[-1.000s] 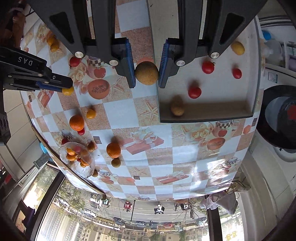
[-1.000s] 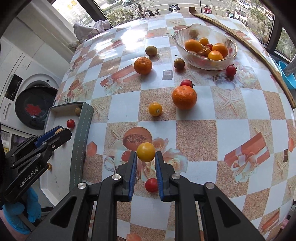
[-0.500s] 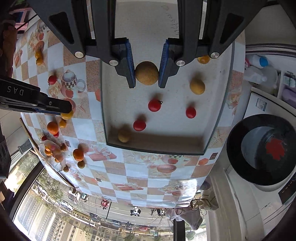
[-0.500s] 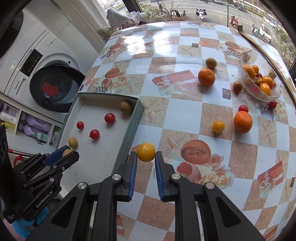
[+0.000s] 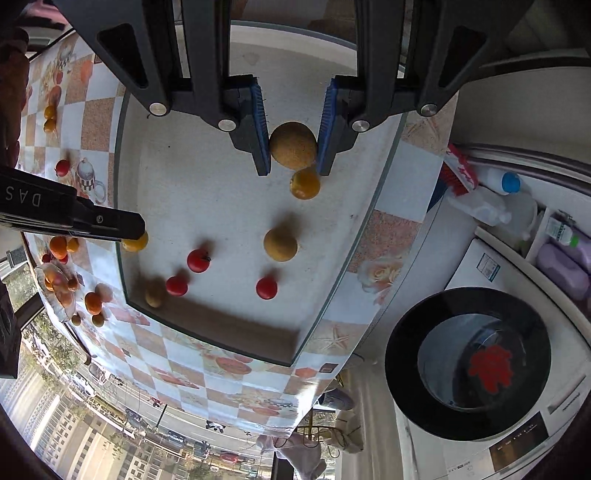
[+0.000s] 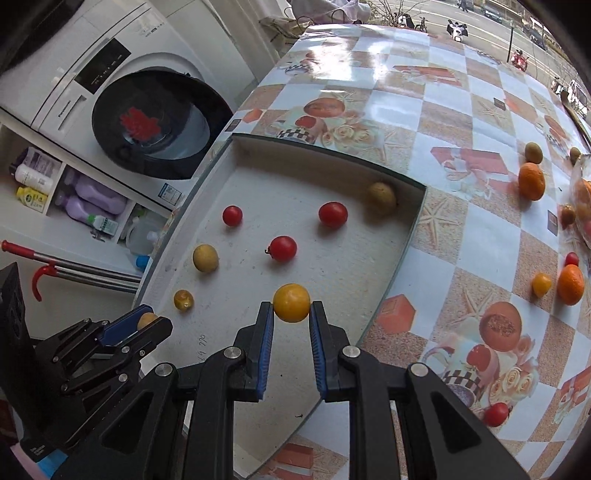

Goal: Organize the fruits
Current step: 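Carry the kiwi and yellow tomato into the white tray and open both grippers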

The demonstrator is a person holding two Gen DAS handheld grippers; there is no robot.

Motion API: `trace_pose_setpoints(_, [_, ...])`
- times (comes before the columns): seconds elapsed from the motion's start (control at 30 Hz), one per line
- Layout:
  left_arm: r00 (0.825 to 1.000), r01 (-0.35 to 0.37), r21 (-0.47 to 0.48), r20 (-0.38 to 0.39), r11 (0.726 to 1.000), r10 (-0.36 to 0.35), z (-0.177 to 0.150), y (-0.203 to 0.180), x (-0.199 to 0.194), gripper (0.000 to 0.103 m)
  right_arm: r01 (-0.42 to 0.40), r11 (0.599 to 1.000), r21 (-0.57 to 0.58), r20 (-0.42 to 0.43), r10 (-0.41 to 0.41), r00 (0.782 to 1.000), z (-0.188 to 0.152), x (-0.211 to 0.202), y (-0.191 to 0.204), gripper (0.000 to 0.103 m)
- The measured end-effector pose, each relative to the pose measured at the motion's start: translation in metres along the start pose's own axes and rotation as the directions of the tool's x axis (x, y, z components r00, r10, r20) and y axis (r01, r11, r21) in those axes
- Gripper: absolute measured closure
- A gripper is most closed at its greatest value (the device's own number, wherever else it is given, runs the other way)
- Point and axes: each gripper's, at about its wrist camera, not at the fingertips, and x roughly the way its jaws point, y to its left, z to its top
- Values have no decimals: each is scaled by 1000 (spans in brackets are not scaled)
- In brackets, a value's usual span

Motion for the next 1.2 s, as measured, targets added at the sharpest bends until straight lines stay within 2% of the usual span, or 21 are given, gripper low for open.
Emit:
trace_pose_setpoints(0.3, [998, -33, 7, -44, 999, 34, -9, 10, 22, 76, 13, 999, -50, -63, -16, 998, 1, 31, 25, 82])
trace_pose_setpoints(0.47, [998, -40, 22, -54, 999, 41, -10, 7, 28, 76, 31, 998, -55, -86, -35, 996, 2, 43, 26, 82])
trace_pose_setpoints(0.67, [994, -35, 39, -101, 999, 39, -12, 4, 37, 75, 50, 998, -40, -120, -55, 991, 4, 53, 21, 81])
trace_pose_setpoints(0.73, [993, -42, 50, -104, 998, 47, -12, 3, 38, 66, 52, 998, -38, -121, -56, 991, 3, 55, 21, 81])
trace_pose_setpoints(0.77, [994, -52, 52, -98, 997, 57, -13, 3, 37, 38, 51, 998, -42, -125, -56, 991, 4, 56, 21, 81])
trace_pose_setpoints(0.8, [995, -64, 51, -78, 997, 68, -13, 2, 35, 22, 51, 998, -44, -130, -56, 990, 3, 58, 21, 81])
trace_pose_setpoints(0.87, [996, -65, 57, -50, 996, 68, -12, 2, 30, 22, 54, 997, -47, -136, -60, 989, 4, 61, 23, 80])
trace_pose_setpoints(0.93, [995, -74, 66, -62, 995, 78, -12, 1, 32, 22, 53, 997, -48, -137, -59, 989, 5, 63, 24, 80])
trace_pose_setpoints(0.97, [995, -76, 67, -67, 995, 80, -11, 2, 34, 22, 50, 998, -47, -138, -56, 989, 5, 63, 23, 77])
trace_pose_setpoints(1.03, [994, -77, 65, -70, 995, 81, -11, 2, 34, 22, 46, 998, -46, -139, -52, 989, 6, 62, 24, 60])
trace_pose_setpoints(1.07, [994, -79, 62, -67, 995, 83, -10, 3, 33, 22, 51, 998, -48, -136, -58, 989, 6, 61, 24, 40])
trace_pose_setpoints(1.1, [994, -80, 60, -64, 995, 83, -10, 3, 32, 22, 52, 998, -47, -129, -57, 990, 7, 59, 24, 24])
trace_pose_setpoints(1.2, [994, -77, 62, -70, 995, 81, -9, 3, 31, 22, 29, 999, -26, -98, -32, 995, 9, 49, 24, 22])
